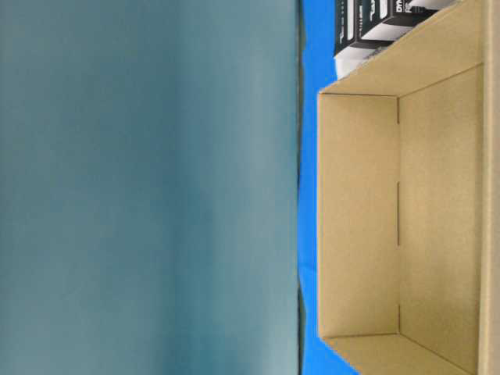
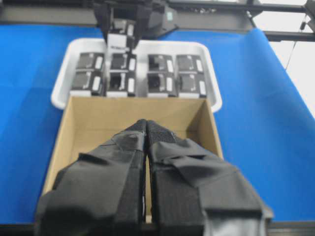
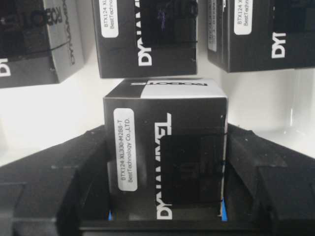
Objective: Pick the box from inside the cardboard box.
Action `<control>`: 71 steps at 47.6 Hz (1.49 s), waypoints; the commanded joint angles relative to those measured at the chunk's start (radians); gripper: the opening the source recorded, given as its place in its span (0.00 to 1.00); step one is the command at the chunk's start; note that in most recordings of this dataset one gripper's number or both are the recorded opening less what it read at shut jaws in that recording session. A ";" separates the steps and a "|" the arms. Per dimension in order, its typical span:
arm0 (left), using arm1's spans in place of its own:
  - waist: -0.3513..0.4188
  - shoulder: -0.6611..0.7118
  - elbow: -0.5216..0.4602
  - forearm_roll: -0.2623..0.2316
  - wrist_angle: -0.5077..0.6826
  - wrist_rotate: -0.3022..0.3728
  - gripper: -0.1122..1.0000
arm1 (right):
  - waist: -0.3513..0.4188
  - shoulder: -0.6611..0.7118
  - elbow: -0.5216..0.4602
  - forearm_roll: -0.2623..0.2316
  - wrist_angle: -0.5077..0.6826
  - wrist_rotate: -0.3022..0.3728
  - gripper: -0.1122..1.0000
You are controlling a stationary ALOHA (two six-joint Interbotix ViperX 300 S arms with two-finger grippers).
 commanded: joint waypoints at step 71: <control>-0.014 0.012 -0.026 0.002 -0.009 -0.002 0.12 | -0.020 0.046 -0.041 0.031 -0.020 0.026 0.96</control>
